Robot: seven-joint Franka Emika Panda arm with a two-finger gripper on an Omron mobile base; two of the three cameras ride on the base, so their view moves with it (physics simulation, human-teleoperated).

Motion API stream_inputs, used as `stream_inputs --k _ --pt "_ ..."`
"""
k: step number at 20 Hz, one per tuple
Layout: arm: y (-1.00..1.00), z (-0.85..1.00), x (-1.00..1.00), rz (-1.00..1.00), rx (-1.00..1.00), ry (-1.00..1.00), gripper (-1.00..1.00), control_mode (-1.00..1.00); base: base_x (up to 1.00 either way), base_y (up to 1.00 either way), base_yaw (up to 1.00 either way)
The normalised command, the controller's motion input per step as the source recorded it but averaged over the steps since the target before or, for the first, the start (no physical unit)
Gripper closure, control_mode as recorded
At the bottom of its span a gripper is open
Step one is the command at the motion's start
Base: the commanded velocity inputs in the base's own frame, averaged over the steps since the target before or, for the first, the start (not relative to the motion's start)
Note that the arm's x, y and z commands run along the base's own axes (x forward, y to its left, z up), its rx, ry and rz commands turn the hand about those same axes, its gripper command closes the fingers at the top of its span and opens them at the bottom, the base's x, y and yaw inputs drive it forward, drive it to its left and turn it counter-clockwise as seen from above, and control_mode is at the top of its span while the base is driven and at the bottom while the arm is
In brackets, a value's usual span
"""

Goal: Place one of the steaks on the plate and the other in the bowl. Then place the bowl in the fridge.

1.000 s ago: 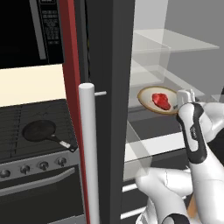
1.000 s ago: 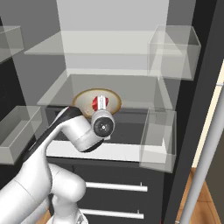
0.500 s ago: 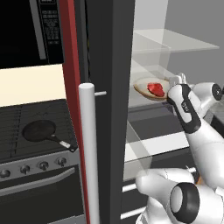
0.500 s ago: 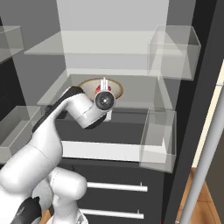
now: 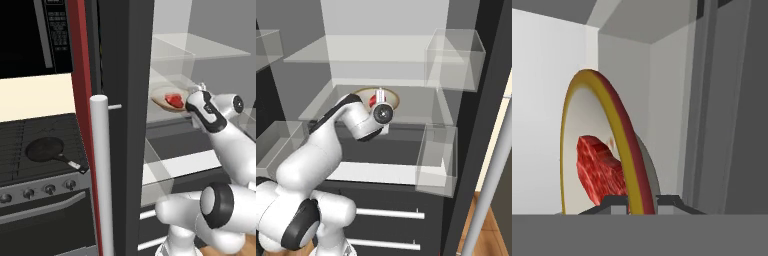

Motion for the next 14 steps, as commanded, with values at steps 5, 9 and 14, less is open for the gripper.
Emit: stream_inputs --k 5,9,14 --pt "0.00 -0.03 0.76 0.00 -0.04 0.11 1.00 -1.00 0.00 0.00 0.00" --pt "0.00 0.00 0.75 0.00 -0.02 0.10 1.00 -1.00 0.00 0.00 0.00" --pt "0.00 -0.03 0.60 0.00 0.00 0.00 1.00 -1.00 0.00 0.00 0.00"
